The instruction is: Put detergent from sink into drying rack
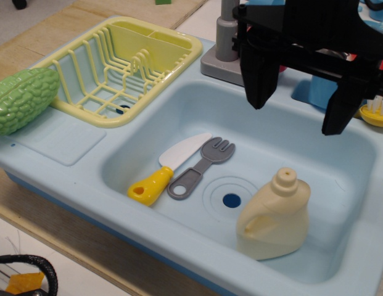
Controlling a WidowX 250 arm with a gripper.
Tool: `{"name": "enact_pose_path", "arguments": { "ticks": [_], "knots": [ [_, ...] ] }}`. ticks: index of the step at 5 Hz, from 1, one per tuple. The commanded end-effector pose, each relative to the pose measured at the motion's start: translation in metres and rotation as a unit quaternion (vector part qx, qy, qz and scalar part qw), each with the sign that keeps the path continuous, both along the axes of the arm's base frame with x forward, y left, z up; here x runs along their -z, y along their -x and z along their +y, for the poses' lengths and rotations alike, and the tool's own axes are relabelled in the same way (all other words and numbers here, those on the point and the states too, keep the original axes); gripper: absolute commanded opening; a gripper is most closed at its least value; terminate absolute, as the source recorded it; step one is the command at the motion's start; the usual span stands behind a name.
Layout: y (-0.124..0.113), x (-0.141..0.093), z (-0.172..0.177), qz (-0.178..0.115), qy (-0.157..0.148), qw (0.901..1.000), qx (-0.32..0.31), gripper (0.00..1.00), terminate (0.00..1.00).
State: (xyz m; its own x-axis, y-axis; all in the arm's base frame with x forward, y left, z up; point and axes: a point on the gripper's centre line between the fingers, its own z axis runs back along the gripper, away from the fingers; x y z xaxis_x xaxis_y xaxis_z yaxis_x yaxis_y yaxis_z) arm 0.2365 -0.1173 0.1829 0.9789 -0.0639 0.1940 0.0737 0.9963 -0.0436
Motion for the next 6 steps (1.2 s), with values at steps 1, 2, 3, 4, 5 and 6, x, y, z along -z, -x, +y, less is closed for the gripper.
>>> {"name": "enact_pose_path", "arguments": {
  "ticks": [1,2,3,4,5,6],
  "knots": [
    [0.000,0.000,0.000,0.000,0.000,1.0000,0.000,1.00,0.00],
    [0.004,0.001,-0.004,-0.014,-0.005,0.9988,0.047,1.00,0.00],
    [0.012,0.005,-0.011,-0.027,-0.001,0.9942,0.104,1.00,0.00],
    [0.014,0.007,-0.016,-0.012,-0.014,0.9909,0.134,1.00,0.00],
    [0.018,0.014,-0.020,0.008,-0.027,0.9915,0.127,1.00,0.00],
    [0.022,0.023,-0.018,0.012,-0.020,0.9933,0.113,1.00,0.00]
  ]
}}
